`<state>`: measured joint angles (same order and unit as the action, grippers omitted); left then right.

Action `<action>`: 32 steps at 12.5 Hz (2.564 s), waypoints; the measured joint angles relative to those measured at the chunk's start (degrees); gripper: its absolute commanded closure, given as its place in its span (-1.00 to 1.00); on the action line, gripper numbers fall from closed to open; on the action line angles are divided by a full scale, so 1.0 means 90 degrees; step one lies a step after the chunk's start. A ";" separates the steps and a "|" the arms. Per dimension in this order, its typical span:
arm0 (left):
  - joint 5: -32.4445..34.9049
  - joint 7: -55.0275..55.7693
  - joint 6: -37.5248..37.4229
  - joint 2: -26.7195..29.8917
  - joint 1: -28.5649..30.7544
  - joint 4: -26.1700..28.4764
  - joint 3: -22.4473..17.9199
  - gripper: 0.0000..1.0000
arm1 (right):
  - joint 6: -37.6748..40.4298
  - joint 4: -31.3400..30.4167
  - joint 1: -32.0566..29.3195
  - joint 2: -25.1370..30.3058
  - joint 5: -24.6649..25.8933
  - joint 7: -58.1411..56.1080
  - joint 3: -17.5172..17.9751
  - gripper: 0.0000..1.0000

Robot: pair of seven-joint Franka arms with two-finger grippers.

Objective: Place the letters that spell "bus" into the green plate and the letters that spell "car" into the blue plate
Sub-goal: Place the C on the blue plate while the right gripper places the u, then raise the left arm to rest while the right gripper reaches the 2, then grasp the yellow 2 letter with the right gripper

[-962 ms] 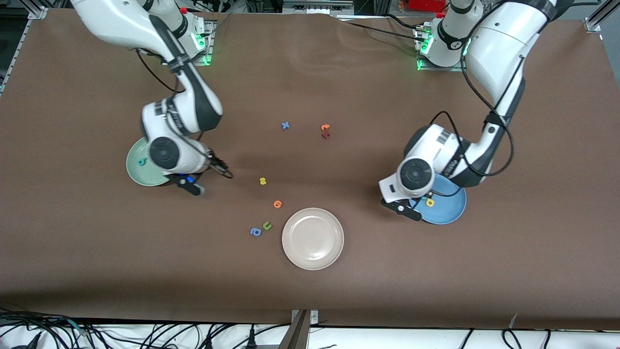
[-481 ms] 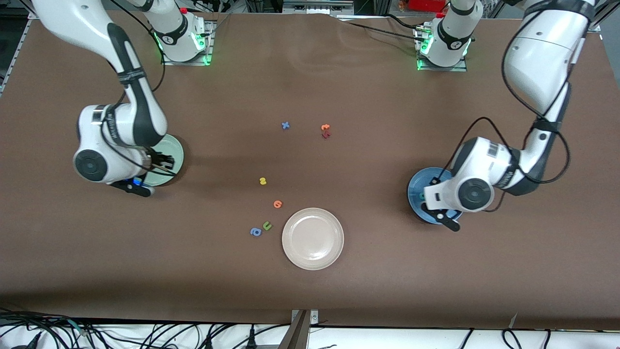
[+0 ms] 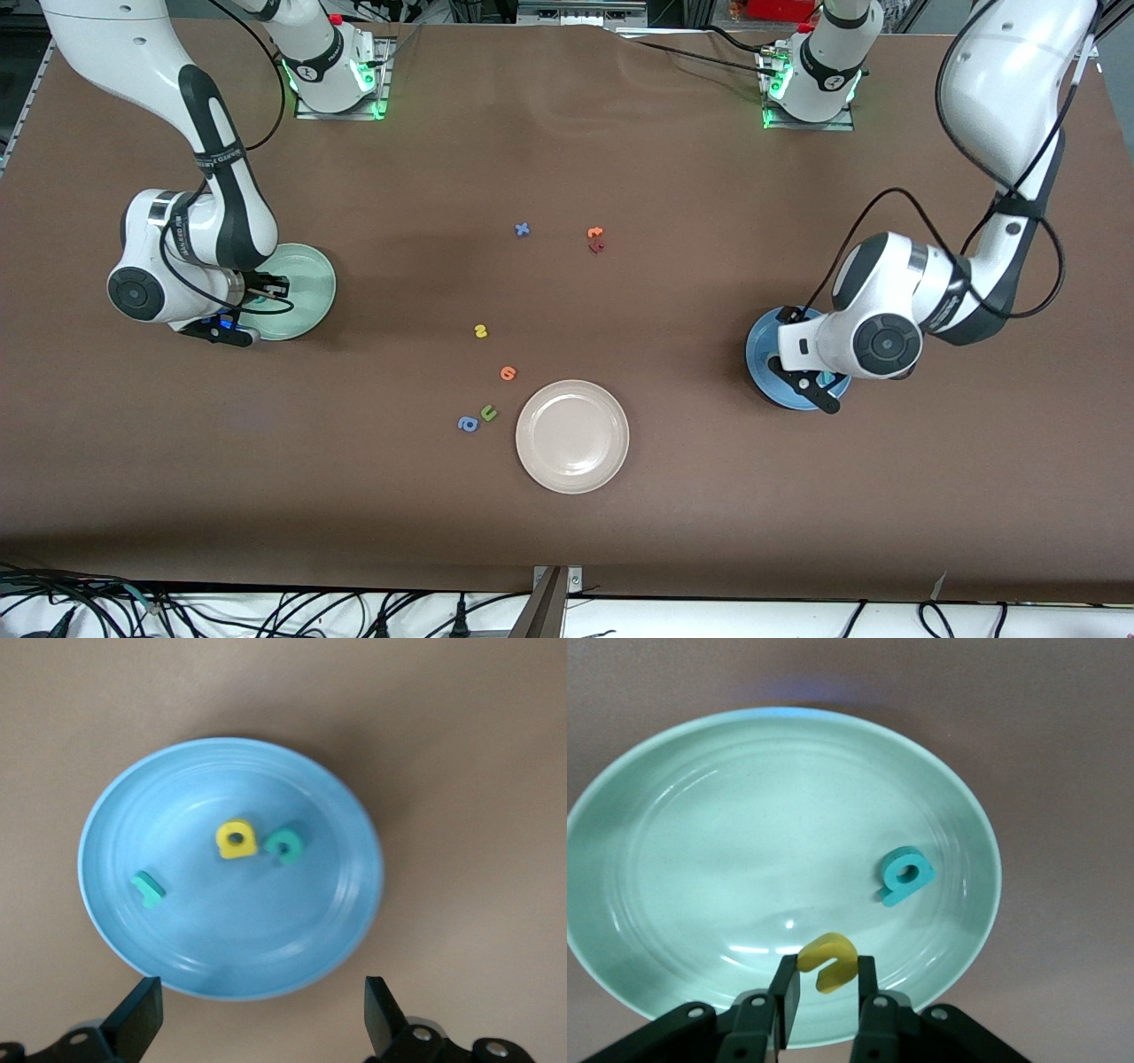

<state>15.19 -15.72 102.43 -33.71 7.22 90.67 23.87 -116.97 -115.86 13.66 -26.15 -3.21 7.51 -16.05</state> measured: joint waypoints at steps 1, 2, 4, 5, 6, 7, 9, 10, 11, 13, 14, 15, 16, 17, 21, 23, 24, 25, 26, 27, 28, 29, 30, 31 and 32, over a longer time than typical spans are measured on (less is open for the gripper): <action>-0.0166 0.0026 -0.0178 0.0283 0.0003 -0.0020 0.0002 -1.00 | -0.0004 0.0000 0.0001 0.0001 0.0000 0.0000 0.0003 -0.50; -0.0241 0.0156 -0.0386 0.0580 0.0011 -0.0041 0.0002 -1.00 | -0.0006 0.0002 0.0002 0.0003 -0.0001 0.0000 0.0004 -0.75; -0.0265 0.0595 -0.0952 0.1195 0.0009 -0.0088 0.0005 -1.00 | -0.0006 0.0018 0.0004 0.0038 -0.0121 0.0000 0.0007 -0.96; -0.0281 0.0745 -0.1289 0.1483 0.0004 -0.0127 0.0008 -1.00 | 0.0002 0.0042 0.0009 0.0065 -0.0270 0.0000 0.0012 -0.96; -0.0389 0.0816 -0.1559 0.1761 0.0007 -0.0203 -0.0001 -1.00 | 0.0049 0.0081 0.0019 0.0108 -0.0411 0.0005 0.0028 -0.96; -0.0645 0.0858 -0.1694 0.2050 0.0010 -0.0288 -0.0057 -1.00 | 0.0165 0.0161 0.0047 0.0169 -0.0532 0.0074 0.0068 -0.96; -0.1245 0.0894 -0.1720 0.2636 -0.0088 -0.0324 -0.0593 -1.00 | 0.0283 0.0416 0.0095 0.0270 -0.0669 0.0541 0.0397 -0.96; -0.1530 0.0888 -0.1694 0.2861 -0.0260 -0.0322 -0.1116 -1.00 | 0.0262 0.0564 0.0123 0.0297 -0.0682 0.0870 0.0661 -0.96; -0.1789 0.0871 -0.1648 0.3002 -0.0499 -0.0314 -0.1677 -1.00 | 0.0213 0.0725 0.0177 0.0302 -0.0685 0.1221 0.0923 -0.96; -0.1898 0.1091 -0.1524 0.3146 -0.0930 -0.0306 -0.2285 -1.00 | 0.0039 0.1041 0.0424 0.0290 -0.0685 0.1823 0.1348 -0.96; -0.1889 0.1382 -0.1503 0.3212 -0.1033 -0.0284 -0.2322 -1.00 | -0.0169 0.1138 0.0648 0.0275 -0.0686 0.1928 0.1447 -0.96; -0.1887 0.1585 -0.1499 0.3319 -0.1083 -0.0179 -0.2319 -1.00 | -0.0474 0.1175 0.0923 0.0243 -0.0686 0.1971 0.1493 -0.96; -0.1887 0.1649 -0.1488 0.3473 -0.1095 0.0006 -0.2320 -1.00 | -0.0856 0.1177 0.1219 0.0163 -0.0686 0.2005 0.1519 -0.95; -0.1887 0.1656 -0.1478 0.3663 -0.1095 0.0236 -0.2327 -1.00 | -0.1255 0.1177 0.1498 0.0030 -0.0686 0.2035 0.1530 -0.93; -0.1880 0.1656 -0.1424 0.4284 -0.1146 0.0821 -0.2326 -1.00 | -0.2453 0.1183 0.2182 -0.0635 -0.0664 0.2061 0.1532 -0.90; -0.1878 0.1656 -0.1381 0.4298 -0.1145 0.0817 -0.2346 -1.00 | -0.2833 0.1188 0.2192 -0.0858 -0.0516 0.2009 0.1507 -0.82; -0.1878 0.1656 -0.1380 0.4294 -0.1145 0.0807 -0.2354 -1.00 | -0.2981 0.1189 0.2183 -0.0937 -0.0392 0.1988 0.1487 -0.82; -0.1878 0.1658 -0.1385 0.4275 -0.1145 0.0767 -0.2356 -1.00 | -0.3155 0.1190 0.2178 -0.1022 -0.0261 0.1986 0.1473 -0.82; -0.1878 0.1661 -0.1389 0.4232 -0.1145 0.0699 -0.2356 -1.00 | -0.3340 0.1191 0.2178 -0.1111 -0.0220 0.1986 0.1471 -0.82; -0.1878 0.1662 -0.1404 0.4163 -0.1145 0.0599 -0.2355 -1.00 | -0.3476 0.1193 0.2181 -0.1181 -0.0220 0.1986 0.1472 -0.81; -0.1878 0.1662 -0.1431 0.4064 -0.1147 0.0475 -0.2354 -1.00 | -0.3541 0.1199 0.2194 -0.1222 -0.0220 0.1986 0.1476 -0.75; -0.1878 0.1662 -0.1457 0.3968 -0.1154 0.0355 -0.2347 -1.00 | -0.3561 0.1202 0.2220 -0.1232 -0.0220 0.1986 0.1481 -0.67; -0.1878 0.1663 -0.1481 0.3896 -0.1167 0.0269 -0.2328 -1.00 | -0.3562 0.1204 0.2255 -0.1232 -0.0220 0.1986 0.1483 -0.49; -0.1878 0.1676 -0.1504 0.3856 -0.1193 0.0219 -0.2307 -1.00 | -0.3562 0.1204 0.2297 -0.1238 -0.0220 0.1986 0.1488 -0.35; -0.1878 0.1701 -0.1511 0.3838 -0.1222 0.0196 -0.2291 -1.00 | -0.3562 0.1204 0.2353 -0.1257 -0.0220 0.1986 0.1491 -0.17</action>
<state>-1.71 -0.41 88.84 0.84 -3.78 92.43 3.24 -149.02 -105.02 34.85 -37.46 -5.18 25.39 -2.62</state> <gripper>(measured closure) 0.000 0.247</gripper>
